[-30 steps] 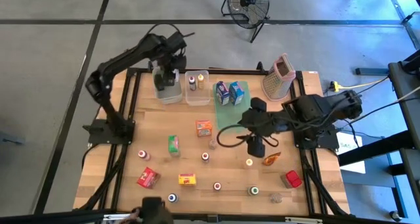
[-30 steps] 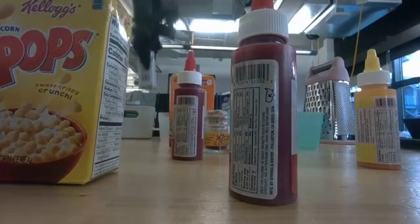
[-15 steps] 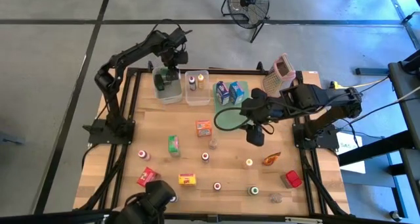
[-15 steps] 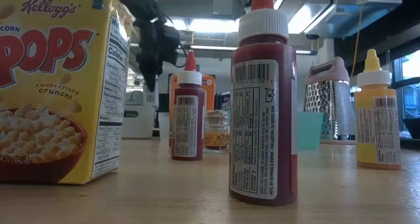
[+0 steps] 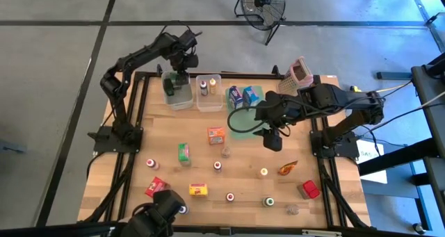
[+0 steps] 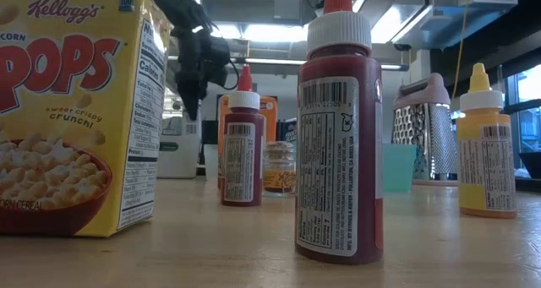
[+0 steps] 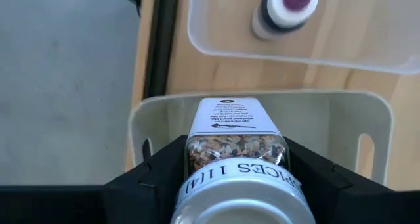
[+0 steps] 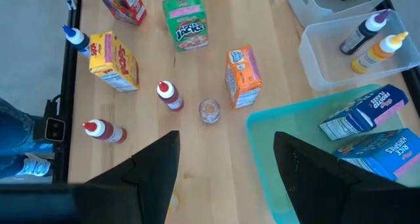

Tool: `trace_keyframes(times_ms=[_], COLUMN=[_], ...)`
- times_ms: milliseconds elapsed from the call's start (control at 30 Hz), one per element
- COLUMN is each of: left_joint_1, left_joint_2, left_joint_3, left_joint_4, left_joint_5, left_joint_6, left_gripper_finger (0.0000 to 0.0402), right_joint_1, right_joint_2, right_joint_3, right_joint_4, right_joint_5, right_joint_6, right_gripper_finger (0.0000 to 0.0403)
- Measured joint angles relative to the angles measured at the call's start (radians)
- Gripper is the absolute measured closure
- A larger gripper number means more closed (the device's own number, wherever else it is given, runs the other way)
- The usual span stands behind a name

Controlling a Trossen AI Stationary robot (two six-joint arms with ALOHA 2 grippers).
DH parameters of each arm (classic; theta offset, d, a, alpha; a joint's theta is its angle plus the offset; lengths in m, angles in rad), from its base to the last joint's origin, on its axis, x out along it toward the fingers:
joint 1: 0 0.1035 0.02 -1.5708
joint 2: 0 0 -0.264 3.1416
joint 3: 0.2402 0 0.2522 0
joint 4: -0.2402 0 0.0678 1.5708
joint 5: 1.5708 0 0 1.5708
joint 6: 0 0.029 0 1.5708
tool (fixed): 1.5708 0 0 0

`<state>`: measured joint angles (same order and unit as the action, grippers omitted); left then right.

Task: Pick & Place Kitchen Items
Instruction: Put the white spice bottle into the gray bin

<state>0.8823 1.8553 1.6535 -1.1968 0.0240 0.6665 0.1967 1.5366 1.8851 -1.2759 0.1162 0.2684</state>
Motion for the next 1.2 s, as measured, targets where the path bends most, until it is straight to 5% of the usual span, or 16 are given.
trace_keyframes(times_ms=[1200], left_joint_1=[0.053], left_joint_2=[0.078], left_joint_3=[-0.03], left_joint_4=[0.079], left_joint_5=[-0.006], left_joint_6=[-0.034], left_gripper_finger=[0.0196], right_joint_1=[-0.002], right_joint_2=[-0.004], right_joint_3=[0.0], right_joint_4=[-0.008], right_joint_5=[0.014], right_joint_6=[0.008], right_gripper_finger=[0.0153])
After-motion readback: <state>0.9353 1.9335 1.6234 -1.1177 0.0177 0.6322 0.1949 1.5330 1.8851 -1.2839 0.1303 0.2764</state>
